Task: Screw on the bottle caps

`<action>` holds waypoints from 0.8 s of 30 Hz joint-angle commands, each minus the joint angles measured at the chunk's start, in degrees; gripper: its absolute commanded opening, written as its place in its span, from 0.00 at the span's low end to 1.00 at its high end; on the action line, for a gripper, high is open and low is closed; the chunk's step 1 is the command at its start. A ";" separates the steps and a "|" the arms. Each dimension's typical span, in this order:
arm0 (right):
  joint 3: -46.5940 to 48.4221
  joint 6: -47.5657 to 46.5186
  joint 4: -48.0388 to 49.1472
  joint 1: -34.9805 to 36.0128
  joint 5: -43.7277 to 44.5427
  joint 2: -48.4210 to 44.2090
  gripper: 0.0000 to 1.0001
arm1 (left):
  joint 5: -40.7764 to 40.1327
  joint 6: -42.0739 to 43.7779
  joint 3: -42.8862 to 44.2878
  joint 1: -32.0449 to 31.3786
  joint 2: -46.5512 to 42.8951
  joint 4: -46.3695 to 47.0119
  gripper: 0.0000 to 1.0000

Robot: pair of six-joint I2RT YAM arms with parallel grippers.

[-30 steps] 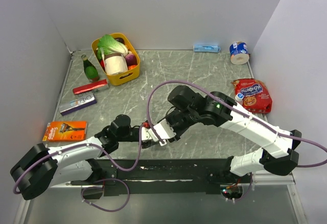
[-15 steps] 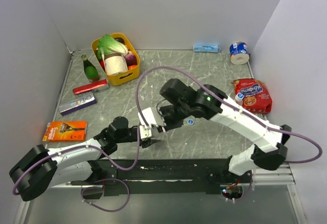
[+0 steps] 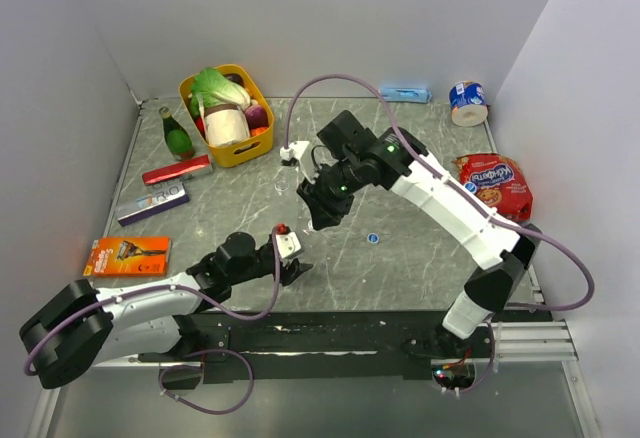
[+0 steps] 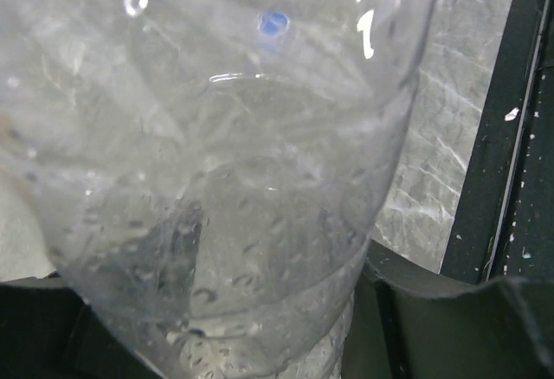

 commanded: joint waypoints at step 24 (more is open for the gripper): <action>12.00 -2.08 -13.64 -6.33 -7.50 0.11 1.00 | 6.89 -4.37 1.94 1.00 1.65 6.72 0.01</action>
